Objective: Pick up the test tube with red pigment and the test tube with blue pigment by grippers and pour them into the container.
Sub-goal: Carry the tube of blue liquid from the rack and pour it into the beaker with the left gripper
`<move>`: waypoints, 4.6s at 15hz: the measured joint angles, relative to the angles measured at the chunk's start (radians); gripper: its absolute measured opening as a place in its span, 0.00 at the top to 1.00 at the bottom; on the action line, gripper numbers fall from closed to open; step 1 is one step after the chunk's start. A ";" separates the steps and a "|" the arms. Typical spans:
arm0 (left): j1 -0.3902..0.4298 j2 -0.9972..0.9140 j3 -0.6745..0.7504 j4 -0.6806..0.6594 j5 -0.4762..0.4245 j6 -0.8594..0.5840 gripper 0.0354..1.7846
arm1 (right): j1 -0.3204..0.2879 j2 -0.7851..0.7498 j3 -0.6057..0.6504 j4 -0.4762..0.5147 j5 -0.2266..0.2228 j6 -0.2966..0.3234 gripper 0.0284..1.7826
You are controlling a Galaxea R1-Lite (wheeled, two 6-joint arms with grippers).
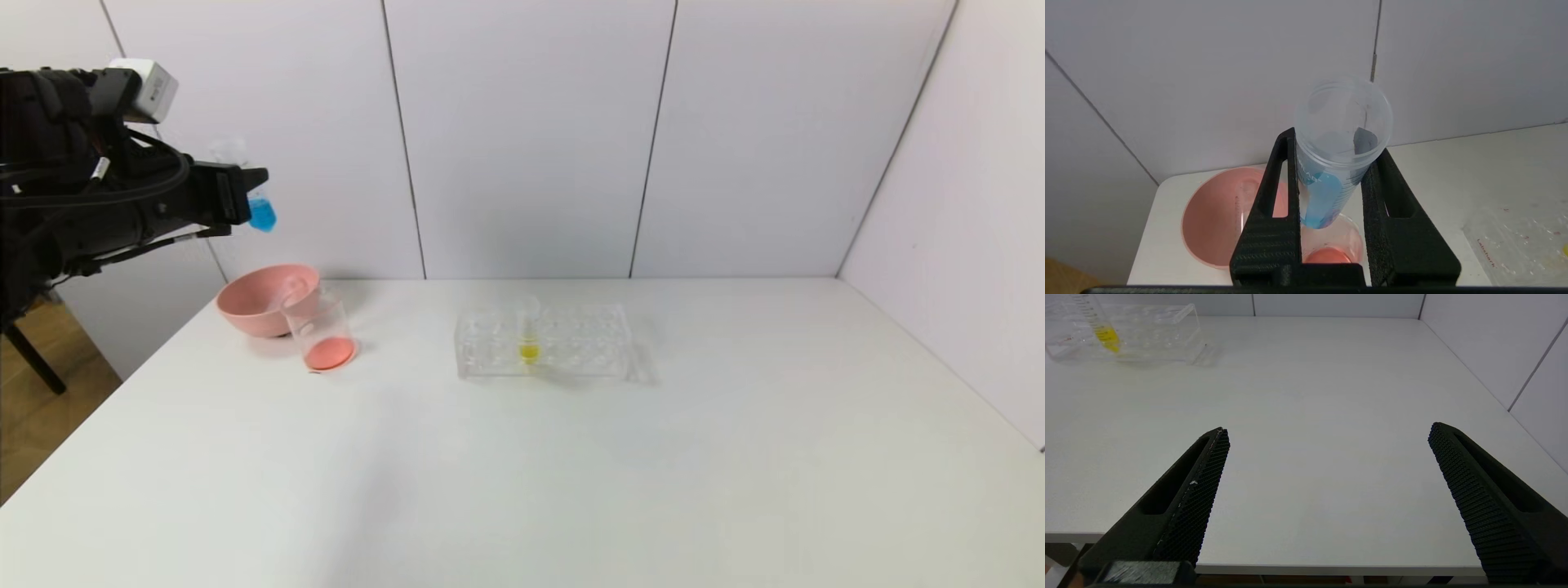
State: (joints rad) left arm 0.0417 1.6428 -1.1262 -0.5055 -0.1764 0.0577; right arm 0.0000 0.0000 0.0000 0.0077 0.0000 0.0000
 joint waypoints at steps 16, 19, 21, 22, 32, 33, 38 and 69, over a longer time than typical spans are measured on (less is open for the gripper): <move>0.147 0.083 -0.028 -0.005 -0.141 0.035 0.77 | 0.000 0.000 0.000 0.000 0.000 0.000 0.00; 0.150 0.096 -0.081 0.052 -0.202 0.080 0.77 | 0.000 0.000 0.000 0.000 0.000 0.000 0.00; 0.156 0.100 -0.132 0.157 -0.228 0.149 0.77 | 0.000 0.000 0.000 0.000 0.000 0.000 0.00; 0.160 0.101 -0.164 0.226 -0.236 0.205 0.77 | 0.000 0.000 0.000 0.000 0.000 0.000 0.00; 0.176 0.155 -0.405 0.739 -0.362 0.620 0.77 | 0.000 0.000 0.000 0.000 0.000 0.000 0.00; 0.179 0.169 -0.433 0.781 -0.380 0.663 0.77 | 0.000 0.000 0.000 0.000 0.000 0.000 0.00; 0.207 0.249 -0.579 0.977 -0.438 0.879 0.77 | 0.000 0.000 0.000 0.000 0.000 0.000 0.00; 0.183 0.446 -0.874 1.226 -0.233 1.345 0.77 | 0.000 0.000 0.000 0.000 0.000 0.000 0.00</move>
State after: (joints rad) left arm 0.2247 2.0891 -2.0002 0.7200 -0.4094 1.4028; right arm 0.0000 0.0000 0.0000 0.0077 0.0000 0.0000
